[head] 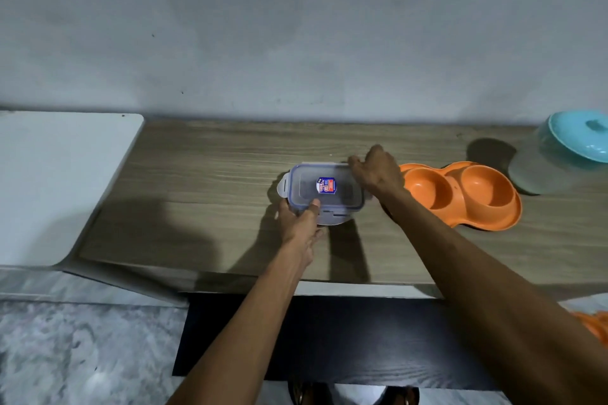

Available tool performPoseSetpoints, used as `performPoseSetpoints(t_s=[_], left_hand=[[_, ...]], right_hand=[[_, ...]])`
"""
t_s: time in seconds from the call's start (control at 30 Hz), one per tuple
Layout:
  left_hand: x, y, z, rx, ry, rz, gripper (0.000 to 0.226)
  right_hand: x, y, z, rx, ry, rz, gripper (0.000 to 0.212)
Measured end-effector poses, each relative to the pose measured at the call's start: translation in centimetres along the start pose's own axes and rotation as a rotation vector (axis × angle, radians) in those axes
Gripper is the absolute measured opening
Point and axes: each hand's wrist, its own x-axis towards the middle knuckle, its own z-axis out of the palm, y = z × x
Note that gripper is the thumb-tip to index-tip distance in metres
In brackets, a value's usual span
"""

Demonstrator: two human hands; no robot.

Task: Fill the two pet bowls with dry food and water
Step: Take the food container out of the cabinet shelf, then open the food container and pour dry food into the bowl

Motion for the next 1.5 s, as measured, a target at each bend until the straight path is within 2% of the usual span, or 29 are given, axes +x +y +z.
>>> performPoseSetpoints(t_s=[0.1,0.2,0.33,0.47,0.6,0.67,0.73,0.83,1.0,1.13,1.17,1.27,1.4,1.5], left_hand=[[-0.7,0.5,-0.5,0.047,-0.027,0.019,0.046],[-1.7,1.0,-0.9,0.078,-0.060,0.080,0.044],[-2.6,1.3,-1.4,0.104,-0.066,0.104,0.041],[-3.2,1.8,-1.7,0.165,-0.022,0.132,0.034],[-3.1,1.9,-2.6,0.199,0.002,0.092,0.073],[-2.9,2.0,-3.2,0.235,-0.008,0.115,0.064],[-2.8,2.5,-3.8,0.256,0.027,0.160,0.044],[-2.4,2.7,-4.5,0.378,0.037,0.211,0.033],[-2.3,2.8,-4.2,0.454,0.003,0.300,0.033],[-1.7,2.2,-4.1,0.470,0.018,0.362,0.031],[-1.5,2.1,-4.1,0.463,0.020,0.365,0.031],[-1.1,1.8,-4.0,0.459,0.027,0.371,0.030],[-1.0,1.6,-3.8,0.447,0.032,0.373,0.029],[-1.1,1.8,-3.8,0.454,0.044,0.362,0.030]], right_hand=[[-1.8,1.7,-1.5,0.106,-0.183,0.098,0.043],[-2.5,1.8,-2.2,0.172,-0.184,0.145,0.030],[-3.3,0.5,-2.8,0.379,-0.205,0.183,0.015],[-3.9,-1.9,-4.3,0.603,-0.257,0.177,0.015],[-3.3,-4.4,-5.3,0.724,-0.273,0.149,0.025],[-2.3,-5.4,-5.7,0.772,-0.237,0.168,0.017],[-0.8,-6.1,-5.7,0.844,-0.199,0.198,0.012],[1.8,-6.6,-5.3,0.887,-0.127,0.246,0.019],[6.4,-5.2,-2.6,0.890,-0.059,0.326,0.020],[10.0,-2.4,1.4,0.759,0.000,0.368,0.005],[11.2,-1.6,2.4,0.717,0.002,0.379,0.006],[12.4,0.1,4.3,0.615,-0.013,0.397,0.028],[10.6,-0.3,4.4,0.391,0.051,0.383,0.029],[9.9,-0.2,4.2,0.296,0.037,0.323,0.030]])
